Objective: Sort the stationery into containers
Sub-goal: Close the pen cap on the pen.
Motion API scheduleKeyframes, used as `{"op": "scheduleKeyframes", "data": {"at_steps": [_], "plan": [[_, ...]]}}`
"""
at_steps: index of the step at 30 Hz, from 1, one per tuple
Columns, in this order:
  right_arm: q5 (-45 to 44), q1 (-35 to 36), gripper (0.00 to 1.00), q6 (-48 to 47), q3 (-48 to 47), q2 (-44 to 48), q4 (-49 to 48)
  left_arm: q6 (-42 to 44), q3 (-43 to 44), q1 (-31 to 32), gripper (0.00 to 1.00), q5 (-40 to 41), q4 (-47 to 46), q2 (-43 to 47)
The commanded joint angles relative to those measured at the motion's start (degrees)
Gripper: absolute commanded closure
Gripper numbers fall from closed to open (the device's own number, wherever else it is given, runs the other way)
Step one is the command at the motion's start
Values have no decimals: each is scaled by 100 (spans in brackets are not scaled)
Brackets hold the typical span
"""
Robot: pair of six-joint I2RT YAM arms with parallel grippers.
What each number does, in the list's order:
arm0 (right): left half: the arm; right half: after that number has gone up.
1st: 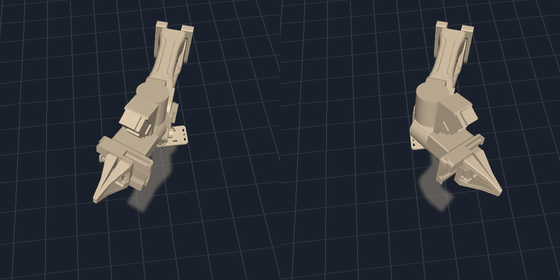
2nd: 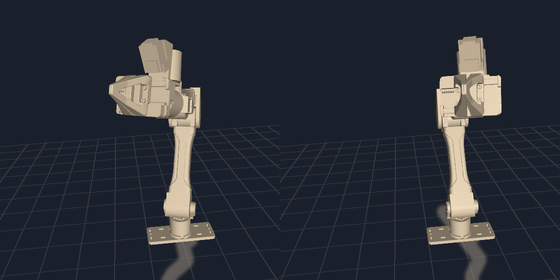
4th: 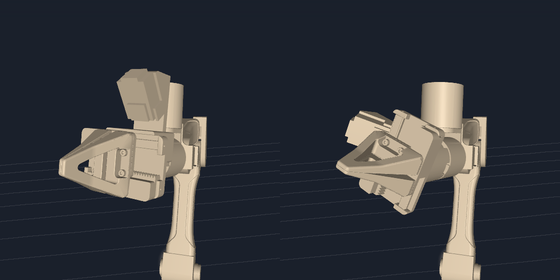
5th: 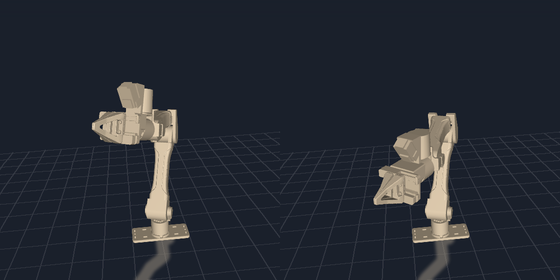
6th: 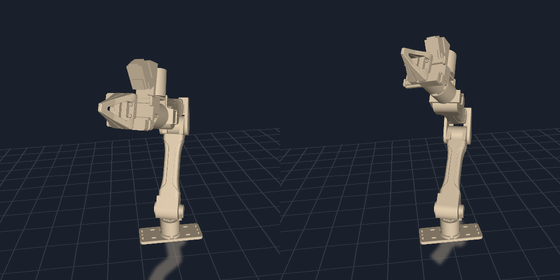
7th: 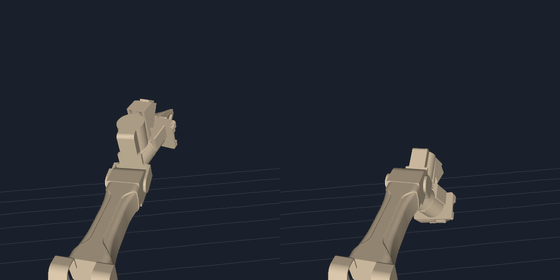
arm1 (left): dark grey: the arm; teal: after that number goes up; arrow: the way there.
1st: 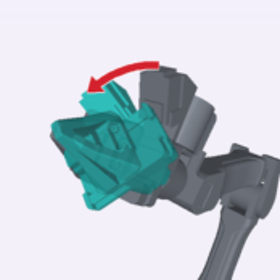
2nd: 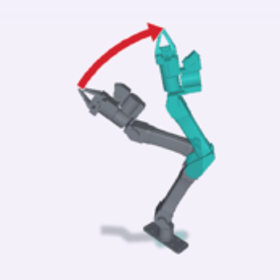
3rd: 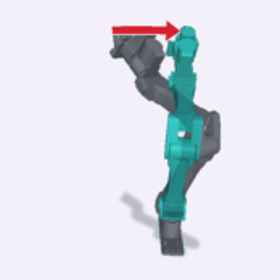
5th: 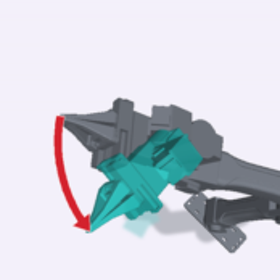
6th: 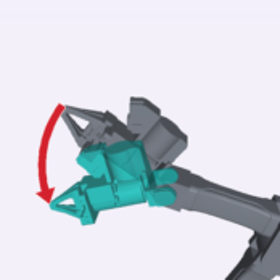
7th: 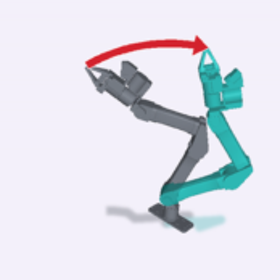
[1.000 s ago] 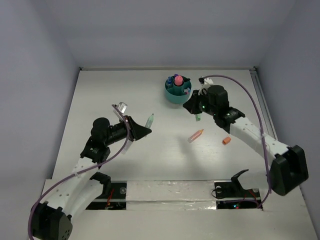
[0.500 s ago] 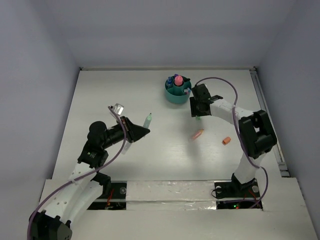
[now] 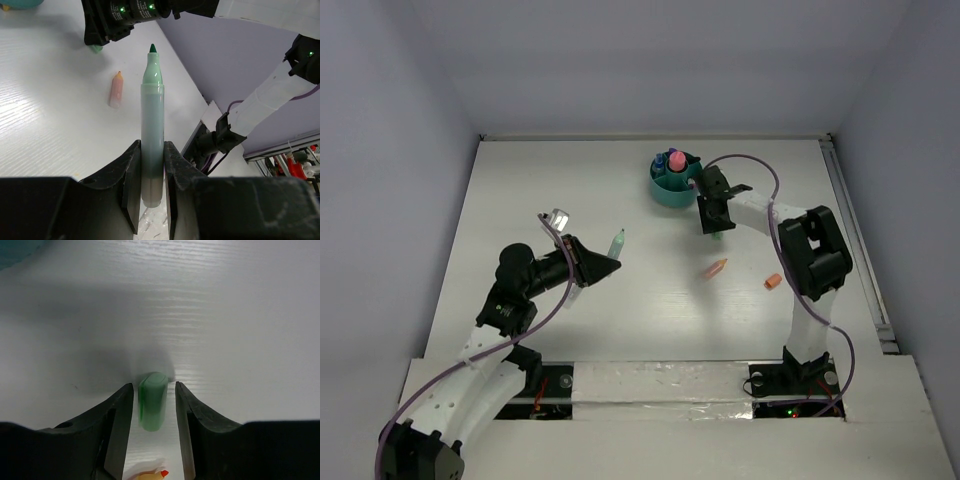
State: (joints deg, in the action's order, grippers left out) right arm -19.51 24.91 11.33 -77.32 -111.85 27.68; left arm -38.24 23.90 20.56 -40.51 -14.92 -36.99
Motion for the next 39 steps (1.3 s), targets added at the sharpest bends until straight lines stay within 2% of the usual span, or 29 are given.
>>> {"op": "scheduleKeyframes", "data": {"at_steps": [1, 4, 6, 7, 12, 13, 14, 17, 18, 20, 21, 23, 24, 26, 27, 30, 31, 35, 39], "plan": [[78, 5, 56, -79, -240, -100, 202, -34, -34, 19, 100, -159, -371, 26], [61, 5, 63, -79, -222, -152, 211, -43, -26, 19, 100, -167, -389, -1], [52, 5, 71, -52, -170, -135, 142, -52, -17, 19, 100, -159, -389, -27], [52, 5, 81, -44, -135, -100, 97, -52, -17, 19, 100, -167, -407, -36], [52, 5, 98, 79, 146, 435, -393, -122, -17, 19, 100, -203, -503, -133], [122, 5, 99, 123, 225, 584, -500, -157, -26, 19, 100, -211, -529, -150], [262, 5, 100, 150, 313, 777, -631, -201, -43, 19, 100, -220, -582, -159], [1481, 5, 100, 448, 919, 1840, -1500, -596, -201, 19, 100, -238, -1055, -220], [2364, 5, 100, 640, 1086, 2391, -2094, -728, -306, 19, 100, -247, -1379, -238], [3177, 5, 100, 1062, 1657, 2877, -2852, -1043, -386, 19, 100, -151, -1610, -308], [3903, 5, 100, 1656, 1850, 3071, -3804, -1150, -464, 19, 100, -106, -1907, -317], [4392, 5, 100, 2335, 2376, 3424, -4837, -1552, -553, 19, 100, -53, -2286, -352], [4646, 127, 100, 3034, 2519, 3468, -5852, -1686, -631, 19, 100, -45, -2662, -370], [4798, 216, 100, 3680, 2834, 3407, -6876, -2176, -702, 19, 100, -9, -3085, -405], [4720, 347, 100, 4231, 2923, 3363, -7812, -2353, -798, 19, 100, -9, -3540, -423], [4606, 558, 100, 4903, 3039, 2978, -9397, -2740, -878, 71, 100, 17, -3992, -510], [4562, 742, 99, 5235, 3021, 2837, -9691, -2898, -870, 71, 100, 34, -4123, -519], [4447, 1182, 98, 5598, 2793, 2160, -10773, -3101, -826, 124, 100, -9, -4431, -555], [4228, 1315, 97, 6125, 2740, 1580, -11941, -3251, -887, 124, 100, 104, -4459, -327]]}}
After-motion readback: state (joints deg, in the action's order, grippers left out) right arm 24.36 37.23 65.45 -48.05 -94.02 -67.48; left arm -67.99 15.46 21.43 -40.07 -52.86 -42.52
